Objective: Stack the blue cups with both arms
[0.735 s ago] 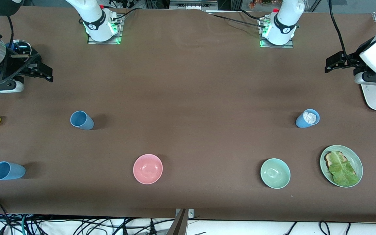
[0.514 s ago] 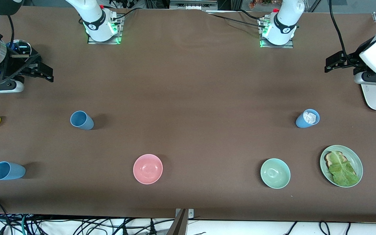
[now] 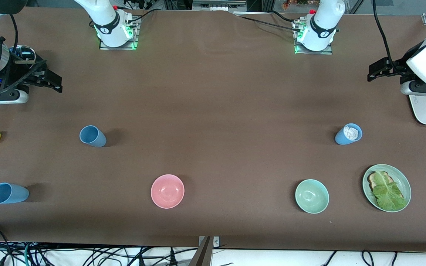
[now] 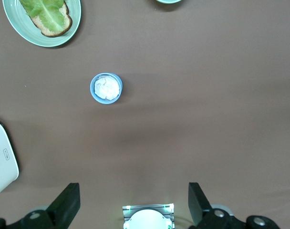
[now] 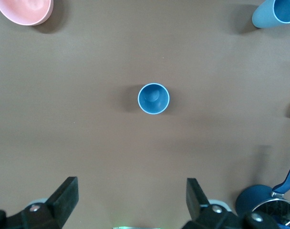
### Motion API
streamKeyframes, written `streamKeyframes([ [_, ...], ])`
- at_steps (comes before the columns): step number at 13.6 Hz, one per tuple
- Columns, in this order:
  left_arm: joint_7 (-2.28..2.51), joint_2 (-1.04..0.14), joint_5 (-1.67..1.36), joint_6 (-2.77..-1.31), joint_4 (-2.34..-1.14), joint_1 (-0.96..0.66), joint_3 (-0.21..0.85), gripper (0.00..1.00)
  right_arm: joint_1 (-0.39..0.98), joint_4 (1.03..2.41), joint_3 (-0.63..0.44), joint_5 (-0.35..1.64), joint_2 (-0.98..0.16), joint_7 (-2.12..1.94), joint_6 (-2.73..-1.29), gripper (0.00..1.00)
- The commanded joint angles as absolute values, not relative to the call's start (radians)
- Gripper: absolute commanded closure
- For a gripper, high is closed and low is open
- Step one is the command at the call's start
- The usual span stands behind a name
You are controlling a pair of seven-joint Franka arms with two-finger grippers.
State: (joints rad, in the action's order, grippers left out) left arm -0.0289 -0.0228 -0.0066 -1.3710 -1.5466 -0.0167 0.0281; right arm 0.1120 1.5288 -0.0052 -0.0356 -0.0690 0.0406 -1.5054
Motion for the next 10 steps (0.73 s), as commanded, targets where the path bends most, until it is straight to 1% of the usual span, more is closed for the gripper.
streamKeyframes([
  [1,-0.054,-0.020,0.000,-1.353,-1.543,-0.017,0.029,0.00,0.114,1.509,-0.008,-0.026,-0.072,0.058,-1.497,0.00],
  [10,-0.054,-0.021,0.000,-1.353,-1.539,-0.015,0.029,0.00,0.107,1.509,-0.009,-0.029,-0.077,0.052,-1.500,0.00],
])
